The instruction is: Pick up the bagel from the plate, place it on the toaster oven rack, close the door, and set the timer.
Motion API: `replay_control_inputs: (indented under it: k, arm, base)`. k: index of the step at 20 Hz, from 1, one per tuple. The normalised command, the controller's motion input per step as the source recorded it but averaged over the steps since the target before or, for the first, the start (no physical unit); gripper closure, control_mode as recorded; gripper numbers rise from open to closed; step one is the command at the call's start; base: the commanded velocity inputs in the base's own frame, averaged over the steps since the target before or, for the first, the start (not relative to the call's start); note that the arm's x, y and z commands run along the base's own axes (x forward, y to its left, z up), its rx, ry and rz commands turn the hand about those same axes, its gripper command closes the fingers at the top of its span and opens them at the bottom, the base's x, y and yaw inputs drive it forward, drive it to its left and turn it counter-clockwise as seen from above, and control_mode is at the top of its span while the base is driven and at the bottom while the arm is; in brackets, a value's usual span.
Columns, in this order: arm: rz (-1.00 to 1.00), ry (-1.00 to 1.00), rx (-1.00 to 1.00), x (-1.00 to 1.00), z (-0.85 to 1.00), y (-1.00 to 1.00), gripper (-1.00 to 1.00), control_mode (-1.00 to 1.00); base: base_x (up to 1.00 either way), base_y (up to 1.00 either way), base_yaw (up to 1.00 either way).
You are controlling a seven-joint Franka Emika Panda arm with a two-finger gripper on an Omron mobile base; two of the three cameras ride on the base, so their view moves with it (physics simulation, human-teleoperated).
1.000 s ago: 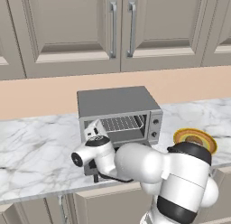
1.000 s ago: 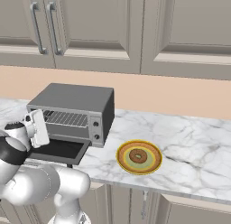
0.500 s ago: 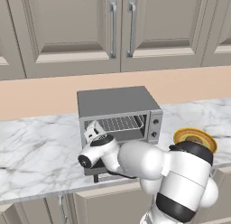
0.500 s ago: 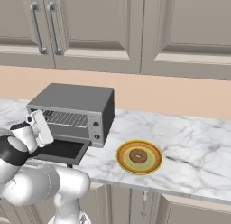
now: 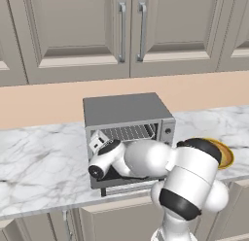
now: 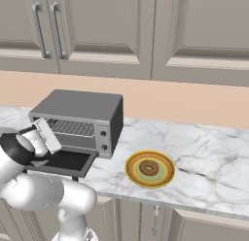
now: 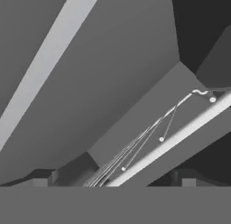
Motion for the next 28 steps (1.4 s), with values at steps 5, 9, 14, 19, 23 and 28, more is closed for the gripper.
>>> replay_control_inputs:
  k: [5,9,14,19,23,28]
  arm:
    - [0.08,0.04,-0.06,0.16,-0.37,0.18,-1.00,-1.00]
    - [0.07,0.01,-0.02,0.10,-0.41,0.19,-1.00,-1.00]
    - [0.05,0.00,0.00,0.09,-0.34,0.21,1.00,-1.00]
    - [0.01,0.09,0.00,-0.25,-0.11,0.19,1.00,-1.00]
    - [0.00,0.23,0.01,-0.56,0.00,0.13,1.00,-1.00]
    - [0.00,0.43,0.01,-0.54,0.10,0.06,1.00,-1.00]
  base:
    - [0.00,0.00,0.00]
    - [0.00,0.00,0.00]
    - [0.00,0.00,0.00]
    - [0.00,0.00,0.00]
    - [0.00,0.00,0.00]
    - [0.00,0.00,0.00]
